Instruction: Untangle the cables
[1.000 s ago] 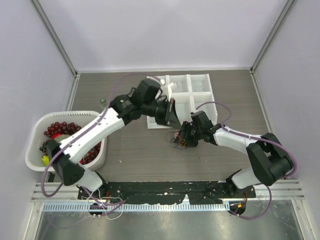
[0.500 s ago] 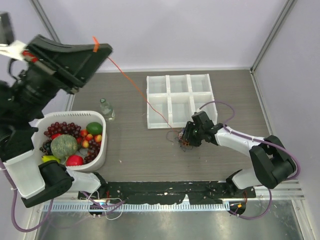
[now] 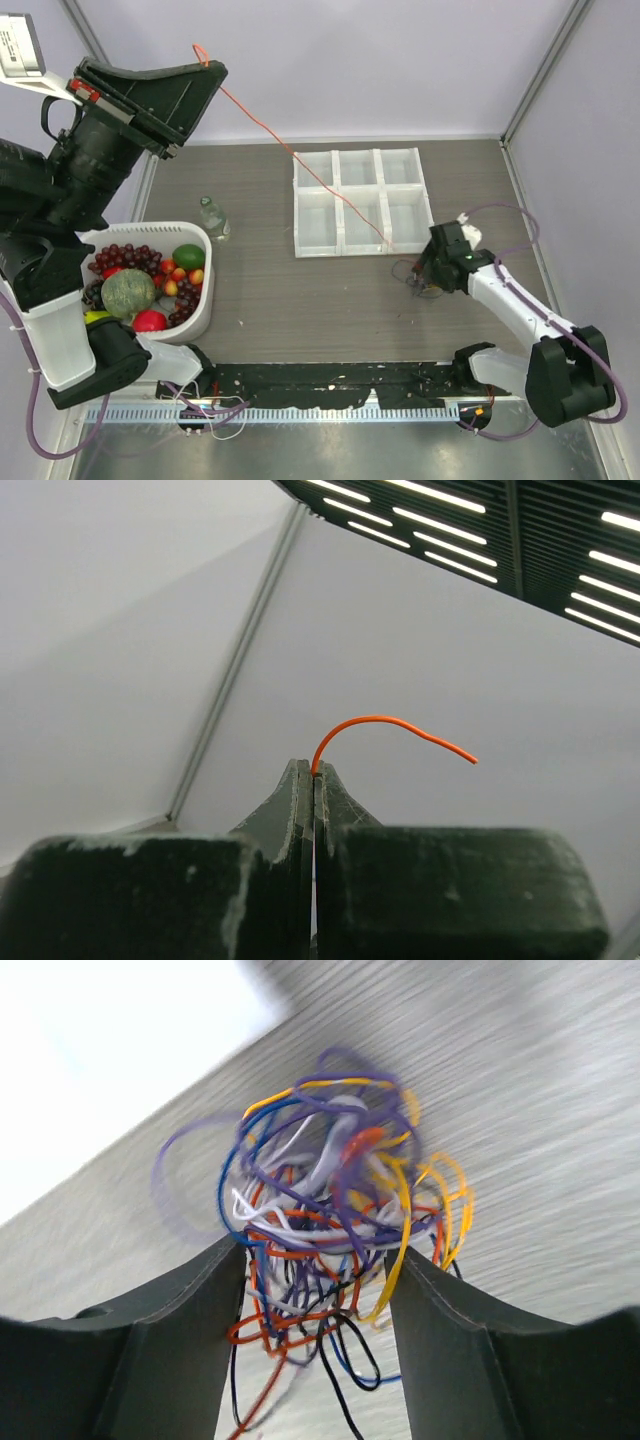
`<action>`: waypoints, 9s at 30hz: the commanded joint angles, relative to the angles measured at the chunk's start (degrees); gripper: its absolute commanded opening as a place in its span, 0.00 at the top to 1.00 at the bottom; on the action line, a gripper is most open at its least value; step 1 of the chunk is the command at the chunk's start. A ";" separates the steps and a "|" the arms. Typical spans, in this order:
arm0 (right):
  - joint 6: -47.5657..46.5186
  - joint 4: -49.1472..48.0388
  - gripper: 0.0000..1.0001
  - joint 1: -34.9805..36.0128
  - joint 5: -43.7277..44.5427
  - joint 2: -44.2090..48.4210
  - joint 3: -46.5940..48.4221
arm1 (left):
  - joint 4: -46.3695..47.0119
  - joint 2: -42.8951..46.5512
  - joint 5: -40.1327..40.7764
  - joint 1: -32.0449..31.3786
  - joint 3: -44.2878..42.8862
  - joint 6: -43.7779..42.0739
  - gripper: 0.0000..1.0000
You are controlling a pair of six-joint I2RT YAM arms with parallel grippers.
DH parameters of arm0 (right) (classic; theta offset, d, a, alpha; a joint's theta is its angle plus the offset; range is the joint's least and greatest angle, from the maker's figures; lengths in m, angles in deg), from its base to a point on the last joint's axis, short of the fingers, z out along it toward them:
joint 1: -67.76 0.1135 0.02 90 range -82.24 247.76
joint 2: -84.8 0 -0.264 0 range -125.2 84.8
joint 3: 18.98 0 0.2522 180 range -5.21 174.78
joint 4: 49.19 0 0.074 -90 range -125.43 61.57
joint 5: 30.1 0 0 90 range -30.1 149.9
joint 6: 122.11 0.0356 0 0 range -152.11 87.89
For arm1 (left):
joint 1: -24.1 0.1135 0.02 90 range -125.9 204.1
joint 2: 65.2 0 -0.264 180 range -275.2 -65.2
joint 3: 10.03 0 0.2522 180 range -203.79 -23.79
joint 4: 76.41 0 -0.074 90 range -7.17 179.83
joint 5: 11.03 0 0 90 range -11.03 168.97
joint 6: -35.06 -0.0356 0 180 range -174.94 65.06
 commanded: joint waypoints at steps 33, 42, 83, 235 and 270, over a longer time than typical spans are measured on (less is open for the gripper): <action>-17.75 5.43 0.22 -35.88 3.63 -20.88 16.18 | -10.29 7.66 30.33 -0.41 -4.93 -25.30 1.00; -19.94 5.08 0.24 -36.05 3.54 -21.58 17.41 | -12.23 8.62 35.68 -2.26 -5.89 -31.00 1.00; -23.64 16.34 0.15 -7.36 -19.75 -0.59 31.30 | -20.91 11.34 20.77 -5.27 73.35 8.86 1.00; -27.42 -2.58 0.99 11.14 0.55 -32.92 36.31 | -3.25 24.89 2.21 14.00 79.62 1.94 0.04; -23.73 4.97 0.43 10.18 8.11 -34.78 52.48 | 0.26 20.50 -0.42 14.00 78.92 2.55 0.04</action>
